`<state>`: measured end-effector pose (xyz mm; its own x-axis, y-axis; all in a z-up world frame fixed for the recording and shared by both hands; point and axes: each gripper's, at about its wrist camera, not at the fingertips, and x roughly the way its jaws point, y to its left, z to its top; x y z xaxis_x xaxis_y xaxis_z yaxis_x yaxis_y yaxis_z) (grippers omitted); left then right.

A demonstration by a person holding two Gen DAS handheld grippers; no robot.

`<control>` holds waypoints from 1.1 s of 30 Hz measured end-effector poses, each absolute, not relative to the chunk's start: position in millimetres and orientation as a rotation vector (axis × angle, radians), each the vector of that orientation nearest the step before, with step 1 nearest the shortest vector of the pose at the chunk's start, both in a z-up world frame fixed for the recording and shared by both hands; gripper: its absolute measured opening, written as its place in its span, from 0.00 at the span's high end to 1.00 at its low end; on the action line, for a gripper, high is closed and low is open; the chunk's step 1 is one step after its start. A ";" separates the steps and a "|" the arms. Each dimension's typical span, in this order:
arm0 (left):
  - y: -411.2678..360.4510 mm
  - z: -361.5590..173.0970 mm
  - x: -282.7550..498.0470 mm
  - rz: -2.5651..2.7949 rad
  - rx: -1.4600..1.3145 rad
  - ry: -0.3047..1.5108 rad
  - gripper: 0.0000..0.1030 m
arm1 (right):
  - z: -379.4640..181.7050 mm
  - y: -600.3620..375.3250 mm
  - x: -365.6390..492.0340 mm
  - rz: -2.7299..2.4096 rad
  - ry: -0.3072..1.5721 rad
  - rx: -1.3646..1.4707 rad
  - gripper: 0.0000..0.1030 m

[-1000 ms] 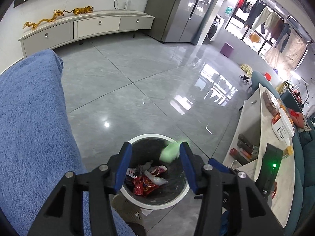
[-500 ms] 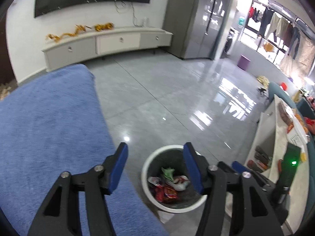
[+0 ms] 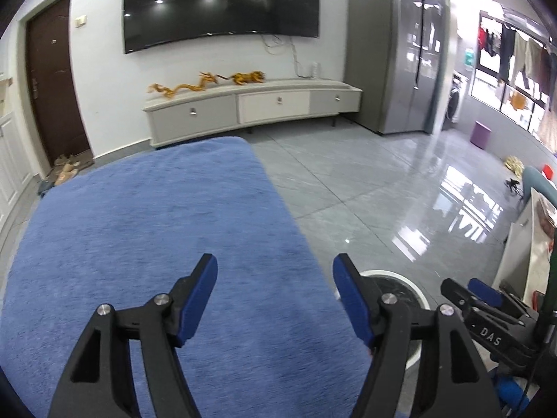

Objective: Collect trash

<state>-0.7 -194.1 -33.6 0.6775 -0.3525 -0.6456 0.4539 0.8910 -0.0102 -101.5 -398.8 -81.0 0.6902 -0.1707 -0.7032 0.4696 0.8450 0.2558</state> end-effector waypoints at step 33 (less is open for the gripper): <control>-106.6 -19.1 -5.1 -0.281 0.123 0.621 0.28 | -48.6 -313.6 -85.3 -0.419 0.666 0.194 0.02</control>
